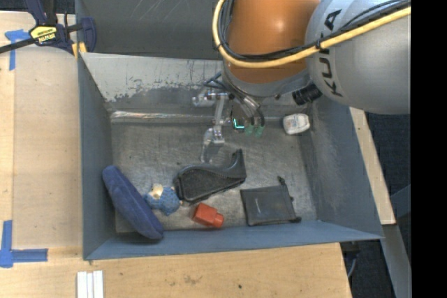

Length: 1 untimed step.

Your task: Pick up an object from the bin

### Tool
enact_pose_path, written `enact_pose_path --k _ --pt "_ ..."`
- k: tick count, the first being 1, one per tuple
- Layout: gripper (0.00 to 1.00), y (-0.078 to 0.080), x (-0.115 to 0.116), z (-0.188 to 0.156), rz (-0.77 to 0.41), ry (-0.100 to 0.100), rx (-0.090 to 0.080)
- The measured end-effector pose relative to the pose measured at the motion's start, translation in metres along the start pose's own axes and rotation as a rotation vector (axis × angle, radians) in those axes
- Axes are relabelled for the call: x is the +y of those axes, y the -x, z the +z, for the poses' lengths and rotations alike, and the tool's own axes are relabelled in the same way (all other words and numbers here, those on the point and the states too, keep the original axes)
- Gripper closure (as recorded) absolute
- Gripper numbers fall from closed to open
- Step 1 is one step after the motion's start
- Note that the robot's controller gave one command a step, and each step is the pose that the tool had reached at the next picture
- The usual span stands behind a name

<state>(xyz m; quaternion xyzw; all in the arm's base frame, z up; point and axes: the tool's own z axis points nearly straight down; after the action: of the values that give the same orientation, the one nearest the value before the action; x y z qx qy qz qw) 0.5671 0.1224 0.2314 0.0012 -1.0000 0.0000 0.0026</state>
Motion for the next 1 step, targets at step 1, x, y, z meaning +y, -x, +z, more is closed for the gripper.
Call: enact_pose_path --k 1 --pt "0.0 -0.0649 -0.0629 0.0699 -0.041 -0.004 0.005"
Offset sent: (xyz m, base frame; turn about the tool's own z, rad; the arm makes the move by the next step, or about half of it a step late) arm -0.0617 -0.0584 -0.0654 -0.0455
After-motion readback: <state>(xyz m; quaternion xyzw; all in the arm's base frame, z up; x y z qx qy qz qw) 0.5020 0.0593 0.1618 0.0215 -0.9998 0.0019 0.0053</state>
